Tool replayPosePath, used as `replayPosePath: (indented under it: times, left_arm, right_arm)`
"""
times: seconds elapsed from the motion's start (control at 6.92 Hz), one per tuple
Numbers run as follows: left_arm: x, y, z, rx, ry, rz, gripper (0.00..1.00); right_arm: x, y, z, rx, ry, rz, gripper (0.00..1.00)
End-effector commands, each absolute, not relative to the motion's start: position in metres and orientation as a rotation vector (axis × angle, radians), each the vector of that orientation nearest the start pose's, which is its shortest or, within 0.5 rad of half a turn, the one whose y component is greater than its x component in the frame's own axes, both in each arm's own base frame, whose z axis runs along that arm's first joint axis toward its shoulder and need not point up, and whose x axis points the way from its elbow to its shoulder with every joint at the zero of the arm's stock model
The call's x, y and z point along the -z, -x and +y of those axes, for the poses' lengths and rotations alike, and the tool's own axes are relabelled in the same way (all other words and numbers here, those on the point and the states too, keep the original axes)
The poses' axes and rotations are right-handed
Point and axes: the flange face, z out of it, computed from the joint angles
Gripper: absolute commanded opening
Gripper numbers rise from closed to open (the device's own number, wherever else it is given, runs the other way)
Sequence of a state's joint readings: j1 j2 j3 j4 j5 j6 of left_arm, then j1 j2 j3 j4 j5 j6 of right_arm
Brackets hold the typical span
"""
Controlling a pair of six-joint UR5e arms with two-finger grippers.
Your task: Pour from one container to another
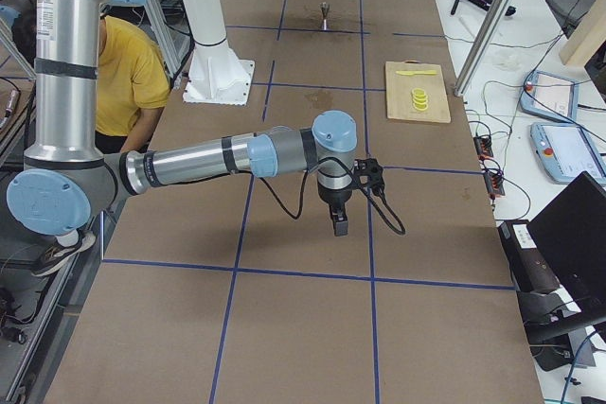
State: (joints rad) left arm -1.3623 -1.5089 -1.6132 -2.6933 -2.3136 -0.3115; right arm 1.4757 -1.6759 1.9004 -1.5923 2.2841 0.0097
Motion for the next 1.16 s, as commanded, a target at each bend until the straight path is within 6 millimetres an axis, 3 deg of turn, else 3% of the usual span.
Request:
replayPosePath:
  times: [0.0,0.43,0.72,1.01]
  left_arm:
    - [-0.521,-0.094,-0.449,-0.203,-0.914,1.003,1.0]
    - [-0.494,-0.169,-0.398,-0.047,-0.983,1.088,1.0]
    - [-0.491,-0.232,-0.37,0.08,-1.021,1.097,1.0]
    - [-0.495,-0.28,-0.338,0.161,-1.087,1.019,1.0]
  right_arm:
    - [-0.552,-0.025,-0.453,0.153,-0.168,-0.721,1.0]
    - [-0.555,-0.026,-0.448,0.154,-0.175,-0.722,1.0]
    - [-0.556,-0.026,-0.447,0.152,-0.172,-0.722,1.0]
    - [-0.559,-0.027,-0.445,0.149,-0.167,-0.723,1.0]
